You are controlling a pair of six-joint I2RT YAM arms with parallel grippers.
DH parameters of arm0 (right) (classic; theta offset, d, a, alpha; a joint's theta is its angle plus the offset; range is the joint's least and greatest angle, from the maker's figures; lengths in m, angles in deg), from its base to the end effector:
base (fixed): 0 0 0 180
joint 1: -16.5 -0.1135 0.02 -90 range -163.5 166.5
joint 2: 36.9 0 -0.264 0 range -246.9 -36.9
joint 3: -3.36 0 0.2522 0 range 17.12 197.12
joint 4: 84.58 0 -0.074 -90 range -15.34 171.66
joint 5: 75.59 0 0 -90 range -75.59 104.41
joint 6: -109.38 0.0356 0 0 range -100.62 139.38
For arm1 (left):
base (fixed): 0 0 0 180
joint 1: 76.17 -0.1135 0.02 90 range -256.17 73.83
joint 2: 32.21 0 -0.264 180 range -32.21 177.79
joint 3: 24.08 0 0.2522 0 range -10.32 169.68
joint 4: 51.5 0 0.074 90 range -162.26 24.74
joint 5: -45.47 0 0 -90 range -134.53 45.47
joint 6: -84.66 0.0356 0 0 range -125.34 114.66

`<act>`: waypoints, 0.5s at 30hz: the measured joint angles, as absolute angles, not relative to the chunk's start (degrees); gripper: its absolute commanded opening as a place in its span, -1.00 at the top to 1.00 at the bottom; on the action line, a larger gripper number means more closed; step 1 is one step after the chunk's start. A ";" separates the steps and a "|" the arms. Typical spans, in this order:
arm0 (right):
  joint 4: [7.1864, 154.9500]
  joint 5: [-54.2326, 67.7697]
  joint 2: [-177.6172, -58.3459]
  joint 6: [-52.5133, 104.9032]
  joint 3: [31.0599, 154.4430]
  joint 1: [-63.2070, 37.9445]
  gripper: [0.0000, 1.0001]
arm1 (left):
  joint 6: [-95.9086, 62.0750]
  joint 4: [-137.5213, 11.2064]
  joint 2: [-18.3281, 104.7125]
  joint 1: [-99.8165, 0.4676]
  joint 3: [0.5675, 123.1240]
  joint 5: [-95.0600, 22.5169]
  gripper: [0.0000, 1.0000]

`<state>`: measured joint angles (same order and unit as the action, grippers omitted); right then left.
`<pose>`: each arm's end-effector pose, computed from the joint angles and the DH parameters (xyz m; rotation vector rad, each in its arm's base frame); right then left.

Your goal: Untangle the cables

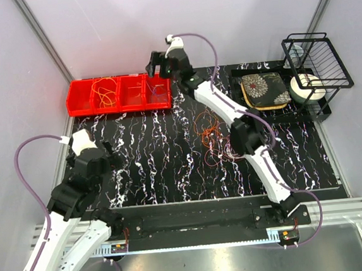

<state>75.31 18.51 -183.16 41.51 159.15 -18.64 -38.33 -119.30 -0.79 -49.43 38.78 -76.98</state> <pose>0.4888 0.3409 0.2818 -0.1509 1.7963 0.6605 0.0922 -0.0251 0.3210 -0.4174 2.0527 0.0012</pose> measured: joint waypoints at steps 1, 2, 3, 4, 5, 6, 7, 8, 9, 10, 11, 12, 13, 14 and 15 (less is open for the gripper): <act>74.59 18.70 -179.79 41.51 156.95 -18.64 -0.92 | -38.05 -119.02 -0.12 -49.43 38.78 -76.21 -0.82; 74.44 19.49 -176.25 41.51 154.61 -18.64 -0.91 | -37.89 -118.78 0.56 -49.43 38.78 -75.65 -0.80; 74.00 20.37 -172.93 41.66 151.90 -18.64 -0.88 | -37.67 -118.43 1.48 -49.43 38.78 -74.62 -0.78; 73.37 21.59 -168.73 42.08 148.58 -18.64 -0.86 | -37.52 -118.06 2.44 -49.45 38.78 -73.68 -0.78; 73.72 22.88 -164.14 42.60 144.44 -18.64 -0.83 | -37.32 -117.58 3.51 -49.43 38.80 -72.52 -0.77; 73.74 23.86 -159.88 43.19 140.03 -18.64 -0.86 | -37.24 -116.92 4.69 -49.43 38.80 -71.06 -0.77; 73.39 24.98 -154.04 44.37 134.08 -18.62 -0.92 | -37.11 -115.78 5.92 -49.41 38.80 -69.20 -0.76; 73.28 26.09 -150.13 45.29 130.13 -18.62 -0.97 | -37.08 -114.80 6.79 -49.28 38.80 -68.02 -0.75; 74.40 27.49 -144.58 46.82 123.68 -18.60 -0.98 | -37.08 -113.49 8.12 -48.97 38.82 -66.64 -0.73; 74.48 28.67 -139.95 48.59 118.46 -18.55 -0.98 | -37.08 -111.96 9.46 -48.49 38.82 -65.50 -0.71; 74.09 29.37 -135.88 50.32 113.52 -18.31 -0.97 | -37.08 -110.43 11.07 -47.88 38.84 -64.30 -0.70; 73.37 29.94 -133.15 51.65 110.24 -18.09 -0.97 | -37.08 -109.18 12.71 -47.14 39.04 -63.52 -0.69; 72.49 30.16 -130.39 53.18 106.65 -17.61 -0.97 | -37.11 -107.72 14.83 -46.18 39.39 -62.75 -0.67; 71.29 30.27 -128.27 54.54 103.44 -17.02 -0.96 | -37.15 -106.04 17.24 -45.17 39.81 -62.07 -0.65; 69.85 30.31 -126.77 55.61 100.80 -16.39 -0.96 | -37.24 -104.55 19.77 -43.97 40.29 -61.50 -0.64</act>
